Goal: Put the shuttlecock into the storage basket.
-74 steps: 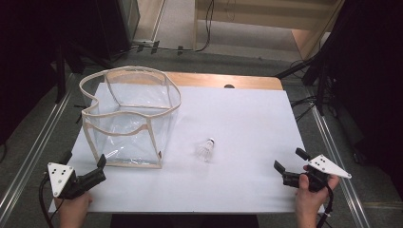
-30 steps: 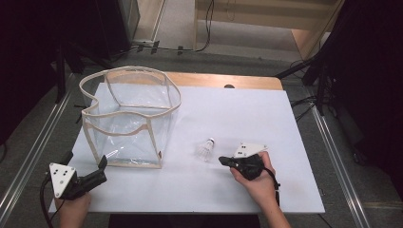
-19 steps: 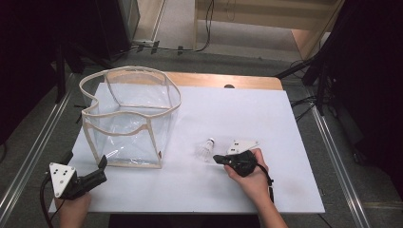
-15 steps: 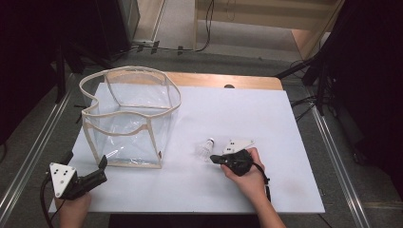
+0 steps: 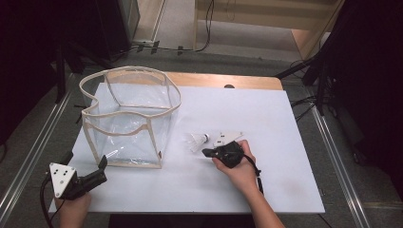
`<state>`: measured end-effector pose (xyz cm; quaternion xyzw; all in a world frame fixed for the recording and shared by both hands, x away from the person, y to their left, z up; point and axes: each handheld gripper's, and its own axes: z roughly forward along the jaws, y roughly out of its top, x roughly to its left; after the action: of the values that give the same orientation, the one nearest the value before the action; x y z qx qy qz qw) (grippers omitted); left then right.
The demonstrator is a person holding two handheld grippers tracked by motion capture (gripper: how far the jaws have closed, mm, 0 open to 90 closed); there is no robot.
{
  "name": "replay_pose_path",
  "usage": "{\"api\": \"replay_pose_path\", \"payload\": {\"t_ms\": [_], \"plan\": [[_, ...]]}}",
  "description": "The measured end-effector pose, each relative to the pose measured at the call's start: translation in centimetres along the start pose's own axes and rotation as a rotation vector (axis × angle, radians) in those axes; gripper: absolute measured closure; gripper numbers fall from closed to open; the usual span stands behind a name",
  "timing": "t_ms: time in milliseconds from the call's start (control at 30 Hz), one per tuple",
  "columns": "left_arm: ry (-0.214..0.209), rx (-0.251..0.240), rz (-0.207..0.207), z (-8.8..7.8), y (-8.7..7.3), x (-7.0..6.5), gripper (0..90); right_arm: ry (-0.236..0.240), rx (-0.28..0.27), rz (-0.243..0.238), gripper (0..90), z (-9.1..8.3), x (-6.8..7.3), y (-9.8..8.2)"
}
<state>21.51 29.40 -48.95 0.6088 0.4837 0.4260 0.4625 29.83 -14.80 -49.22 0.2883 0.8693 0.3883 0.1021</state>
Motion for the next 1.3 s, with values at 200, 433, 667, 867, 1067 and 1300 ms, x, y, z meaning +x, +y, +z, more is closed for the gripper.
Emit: {"api": "replay_pose_path", "payload": {"t_ms": [200, 433, 667, 867, 1067, 1300], "plan": [[-0.001, -0.002, -0.002, 0.0, 0.0, 0.0, 0.0, -0.003, 0.007, -0.006, 87.7, 1.2, -0.4, 1.3], [0.000, -0.001, -0.003, 0.1, 0.0, 0.0, 0.0, -0.001, 0.012, 0.036, 87.7, 2.3, -1.7, 2.4], [0.001, 0.002, -0.009, 0.1, 0.0, 0.1, 0.0, -0.034, 0.016, 0.070, 87.7, 3.1, -3.8, 3.1], [0.000, 0.004, -0.008, 0.1, 0.0, 0.1, 0.0, -0.050, 0.011, 0.085, 87.7, 3.2, -4.8, 3.7], [-0.001, 0.003, -0.011, 0.1, 0.0, 0.2, 0.0, -0.030, -0.003, 0.040, 87.7, 2.1, -4.3, 4.1], [0.001, 0.003, -0.010, 0.1, 0.0, 0.1, 0.0, 0.006, 0.038, 0.019, 87.7, 3.2, -3.2, 3.6]]}}
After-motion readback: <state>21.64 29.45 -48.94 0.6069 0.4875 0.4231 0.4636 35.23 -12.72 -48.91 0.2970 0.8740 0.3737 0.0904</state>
